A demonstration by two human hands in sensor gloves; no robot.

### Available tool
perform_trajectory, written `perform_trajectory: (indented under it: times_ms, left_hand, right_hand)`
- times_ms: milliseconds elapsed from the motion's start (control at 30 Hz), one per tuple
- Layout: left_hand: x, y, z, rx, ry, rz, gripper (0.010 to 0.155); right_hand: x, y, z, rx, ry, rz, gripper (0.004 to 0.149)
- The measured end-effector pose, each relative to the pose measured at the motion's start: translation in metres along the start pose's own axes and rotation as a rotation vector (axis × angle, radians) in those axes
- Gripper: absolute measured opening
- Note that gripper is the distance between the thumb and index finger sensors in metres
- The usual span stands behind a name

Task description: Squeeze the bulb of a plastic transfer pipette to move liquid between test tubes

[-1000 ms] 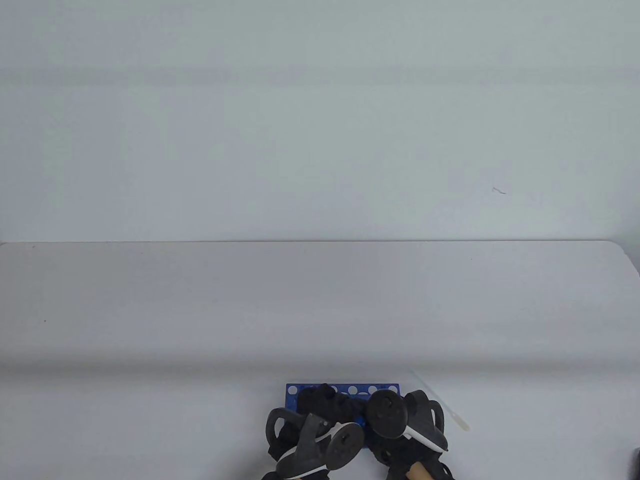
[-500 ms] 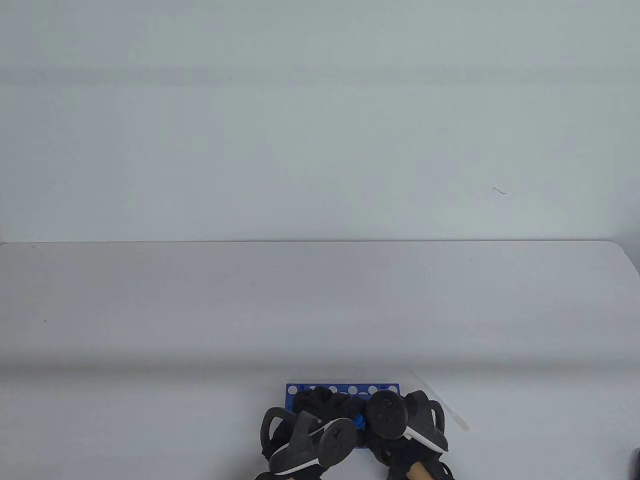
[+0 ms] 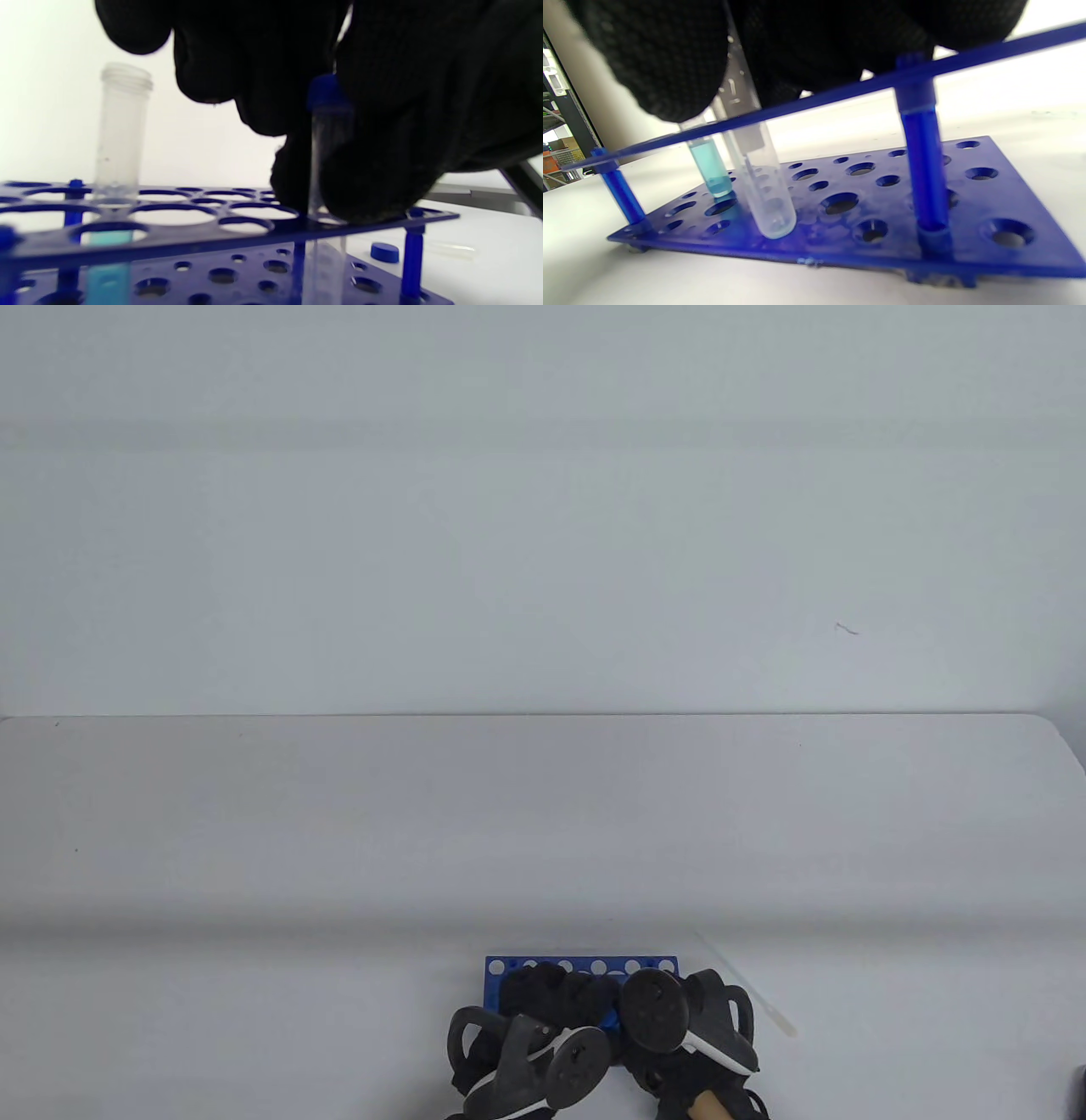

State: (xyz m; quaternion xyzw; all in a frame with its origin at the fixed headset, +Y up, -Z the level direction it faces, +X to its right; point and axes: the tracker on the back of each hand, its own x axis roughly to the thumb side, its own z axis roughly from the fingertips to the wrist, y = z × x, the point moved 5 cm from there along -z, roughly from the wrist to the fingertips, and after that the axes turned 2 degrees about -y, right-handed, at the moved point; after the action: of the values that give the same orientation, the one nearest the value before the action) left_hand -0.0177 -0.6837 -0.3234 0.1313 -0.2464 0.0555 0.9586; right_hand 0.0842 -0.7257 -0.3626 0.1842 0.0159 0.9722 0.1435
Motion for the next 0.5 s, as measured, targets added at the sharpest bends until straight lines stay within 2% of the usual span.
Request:
perform_trajectory:
  times_ms: [267,367,433,500]
  left_hand:
    - [-0.007,0.0016,-0.0031,0.01,0.065,-0.055,0.06]
    - [-0.0076,-0.0006,-0.0008,-0.025,0.041,0.03,0.069]
    - [-0.0041,-0.0006,-0.0011,-0.031,0.015,0.087,0.061]
    - [-0.0018,0.0015,-0.0021,-0.012,0.02,0.041,0.058]
  right_hand:
    - [0.0007,0.0002,0.0001,-0.005,0.0,0.004,0.051]
    - [0.0008,0.0005,-0.0003,-0.003,0.001,0.008,0.051]
    - [0.0007,0.0006,-0.0004,-0.003,0.003,0.005,0.051]
    - [0.0006,0.0007,-0.0001,-0.004,0.002,0.007,0.051]
